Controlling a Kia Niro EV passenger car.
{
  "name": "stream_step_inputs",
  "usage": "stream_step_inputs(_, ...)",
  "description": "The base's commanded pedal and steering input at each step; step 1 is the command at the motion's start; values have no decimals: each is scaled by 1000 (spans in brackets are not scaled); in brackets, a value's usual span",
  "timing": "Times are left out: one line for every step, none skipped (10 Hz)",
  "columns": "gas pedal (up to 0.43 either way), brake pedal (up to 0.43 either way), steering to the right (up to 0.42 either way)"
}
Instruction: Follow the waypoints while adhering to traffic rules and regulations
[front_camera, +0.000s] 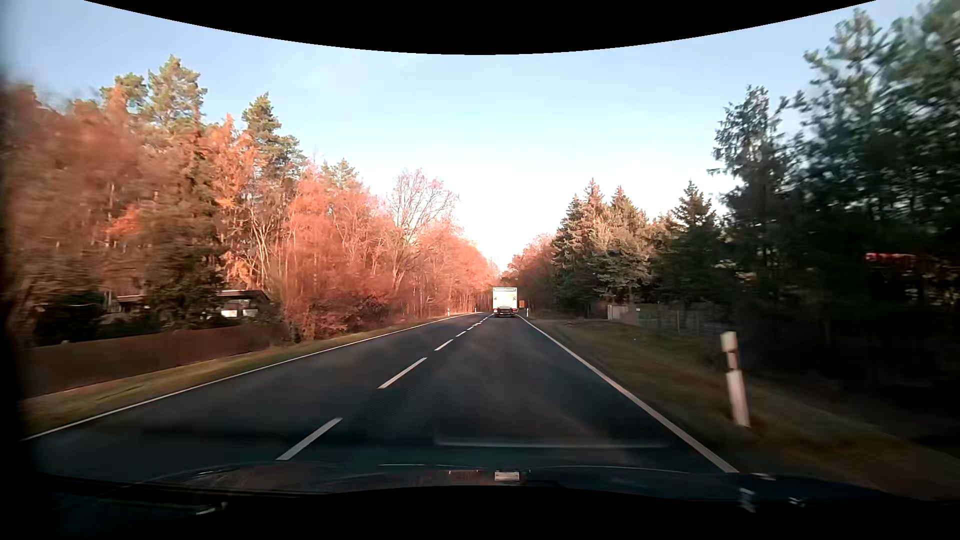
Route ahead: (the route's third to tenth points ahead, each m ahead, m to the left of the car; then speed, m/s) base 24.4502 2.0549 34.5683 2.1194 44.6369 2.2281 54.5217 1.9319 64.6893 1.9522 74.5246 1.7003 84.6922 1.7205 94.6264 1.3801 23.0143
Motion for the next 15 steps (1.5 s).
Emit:
stream_step_inputs(157,0,0)
stream_step_inputs(157,0,0)
stream_step_inputs(157,0,0)
stream_step_inputs(157,0,0)
stream_step_inputs(157,0,0)
stream_step_inputs(157,0,-1)
stream_step_inputs(157,0,-3)
stream_step_inputs(157,0,-4)
stream_step_inputs(169,0,-4)
stream_step_inputs(169,0,-4)
stream_step_inputs(169,0,-4)
stream_step_inputs(177,0,-4)
stream_step_inputs(177,0,-4)
stream_step_inputs(189,0,-3)
stream_step_inputs(189,0,-2)
